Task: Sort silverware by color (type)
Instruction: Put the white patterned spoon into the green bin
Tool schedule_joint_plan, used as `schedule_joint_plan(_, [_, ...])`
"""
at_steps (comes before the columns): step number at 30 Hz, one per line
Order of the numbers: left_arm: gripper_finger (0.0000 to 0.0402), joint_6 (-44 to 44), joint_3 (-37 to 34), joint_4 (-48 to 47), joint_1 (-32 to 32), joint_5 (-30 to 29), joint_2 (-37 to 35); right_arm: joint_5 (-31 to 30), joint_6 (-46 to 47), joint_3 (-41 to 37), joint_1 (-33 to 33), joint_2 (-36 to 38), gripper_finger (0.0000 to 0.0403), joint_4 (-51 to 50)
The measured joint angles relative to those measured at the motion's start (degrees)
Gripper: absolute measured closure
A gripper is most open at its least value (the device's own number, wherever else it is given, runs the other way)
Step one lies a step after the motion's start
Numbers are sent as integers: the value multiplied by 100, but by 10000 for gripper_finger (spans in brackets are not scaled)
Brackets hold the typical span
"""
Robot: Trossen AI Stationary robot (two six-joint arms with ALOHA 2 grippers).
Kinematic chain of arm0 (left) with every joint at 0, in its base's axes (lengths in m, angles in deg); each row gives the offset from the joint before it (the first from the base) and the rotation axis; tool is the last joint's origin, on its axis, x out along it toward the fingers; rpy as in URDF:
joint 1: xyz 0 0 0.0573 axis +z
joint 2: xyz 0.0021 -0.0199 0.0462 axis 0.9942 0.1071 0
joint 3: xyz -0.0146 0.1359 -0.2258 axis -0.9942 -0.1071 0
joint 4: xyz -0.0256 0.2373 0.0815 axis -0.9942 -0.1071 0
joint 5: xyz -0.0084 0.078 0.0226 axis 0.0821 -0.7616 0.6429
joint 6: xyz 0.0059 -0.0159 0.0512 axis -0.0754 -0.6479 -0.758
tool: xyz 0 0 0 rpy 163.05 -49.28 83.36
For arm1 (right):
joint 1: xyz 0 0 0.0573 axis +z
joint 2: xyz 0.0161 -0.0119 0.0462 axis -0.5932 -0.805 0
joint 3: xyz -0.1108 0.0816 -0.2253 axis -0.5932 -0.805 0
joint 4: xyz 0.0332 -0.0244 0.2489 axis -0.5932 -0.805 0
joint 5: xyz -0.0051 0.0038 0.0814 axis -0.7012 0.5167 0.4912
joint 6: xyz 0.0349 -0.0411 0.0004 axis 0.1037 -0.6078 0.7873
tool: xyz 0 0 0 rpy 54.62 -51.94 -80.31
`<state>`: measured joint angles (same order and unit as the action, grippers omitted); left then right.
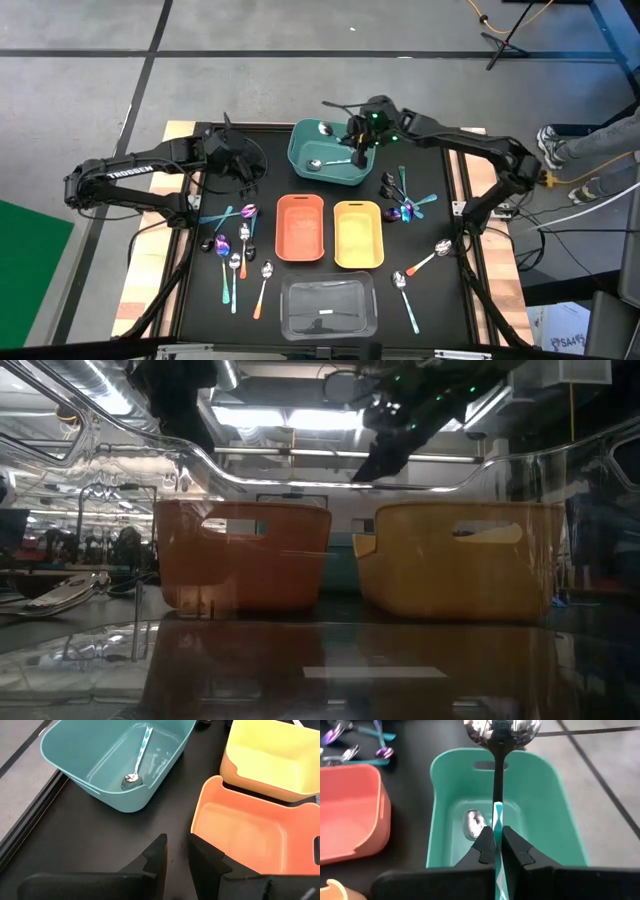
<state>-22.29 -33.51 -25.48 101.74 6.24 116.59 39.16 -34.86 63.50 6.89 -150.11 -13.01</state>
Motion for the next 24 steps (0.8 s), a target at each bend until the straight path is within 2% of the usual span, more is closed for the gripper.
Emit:
schedule_joint_plan(11, [333,-2,0,0,0,0,0,36,-434,14,-5,-711,402,-39])
schedule_joint_plan(24, [333,-2,0,1,1,0,1,82,-405,14,-13,-883,402,-217])
